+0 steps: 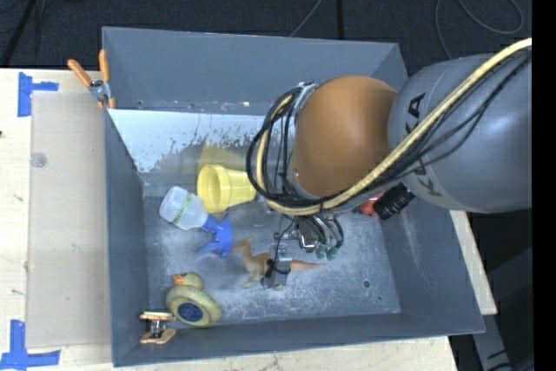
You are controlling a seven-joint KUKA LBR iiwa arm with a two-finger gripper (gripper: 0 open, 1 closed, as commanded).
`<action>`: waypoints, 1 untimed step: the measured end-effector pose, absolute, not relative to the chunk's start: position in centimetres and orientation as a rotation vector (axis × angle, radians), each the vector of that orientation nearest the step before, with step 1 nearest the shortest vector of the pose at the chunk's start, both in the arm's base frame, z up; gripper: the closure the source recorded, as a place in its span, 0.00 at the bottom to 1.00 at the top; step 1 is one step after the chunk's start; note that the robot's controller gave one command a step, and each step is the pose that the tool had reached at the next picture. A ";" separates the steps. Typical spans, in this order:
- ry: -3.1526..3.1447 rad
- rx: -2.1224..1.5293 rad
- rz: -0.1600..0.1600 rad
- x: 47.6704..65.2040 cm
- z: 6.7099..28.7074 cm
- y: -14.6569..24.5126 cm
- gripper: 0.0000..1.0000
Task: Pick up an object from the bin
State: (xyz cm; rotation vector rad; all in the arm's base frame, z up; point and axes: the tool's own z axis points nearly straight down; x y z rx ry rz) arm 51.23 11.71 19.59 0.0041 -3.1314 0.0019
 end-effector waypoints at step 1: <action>-3.139 0.000 0.001 51.4 20.0 11.7 0.00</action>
Offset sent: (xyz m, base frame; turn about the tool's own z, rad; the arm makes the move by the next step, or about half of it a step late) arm 0.0082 -0.0365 -0.0702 -0.1727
